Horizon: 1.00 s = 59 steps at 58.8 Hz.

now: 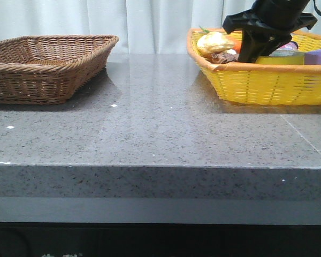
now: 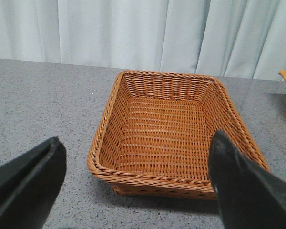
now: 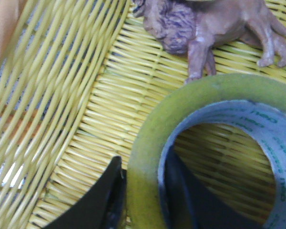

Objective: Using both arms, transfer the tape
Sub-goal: 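Lower the right gripper into the yellow basket around the yellow tape roll, then lift the tape roll with the right gripper and carry it toward the brown basket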

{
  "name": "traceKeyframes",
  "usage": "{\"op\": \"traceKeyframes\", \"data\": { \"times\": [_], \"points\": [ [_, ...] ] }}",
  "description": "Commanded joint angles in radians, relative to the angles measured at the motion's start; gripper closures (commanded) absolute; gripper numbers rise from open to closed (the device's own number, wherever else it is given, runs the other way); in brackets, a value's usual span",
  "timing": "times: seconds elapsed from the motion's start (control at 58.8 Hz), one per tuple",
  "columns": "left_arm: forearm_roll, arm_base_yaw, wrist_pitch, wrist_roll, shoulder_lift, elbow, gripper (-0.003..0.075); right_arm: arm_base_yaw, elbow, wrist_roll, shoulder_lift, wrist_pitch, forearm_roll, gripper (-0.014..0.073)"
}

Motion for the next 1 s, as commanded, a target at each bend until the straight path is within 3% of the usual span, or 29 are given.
{"op": "traceKeyframes", "data": {
  "times": [0.0, 0.323, 0.476, 0.664, 0.987],
  "points": [
    [-0.004, 0.003, -0.088, -0.01, 0.009, -0.037, 0.012, -0.002, -0.034, -0.01, -0.092, -0.05, 0.002, 0.0549],
    [-0.004, 0.003, -0.09, -0.01, 0.009, -0.037, 0.012, -0.002, -0.034, -0.01, -0.244, -0.097, 0.002, 0.0549],
    [-0.004, 0.003, -0.09, -0.01, 0.009, -0.037, 0.012, 0.016, -0.032, -0.023, -0.302, -0.084, 0.075, 0.0549],
    [-0.004, 0.003, -0.09, -0.01, 0.009, -0.037, 0.012, 0.121, -0.032, -0.063, -0.327, -0.064, 0.096, 0.0549],
    [-0.004, 0.003, -0.09, -0.01, 0.009, -0.037, 0.012, 0.391, 0.026, -0.081, -0.327, -0.075, 0.096, 0.0549]
  ]
}}
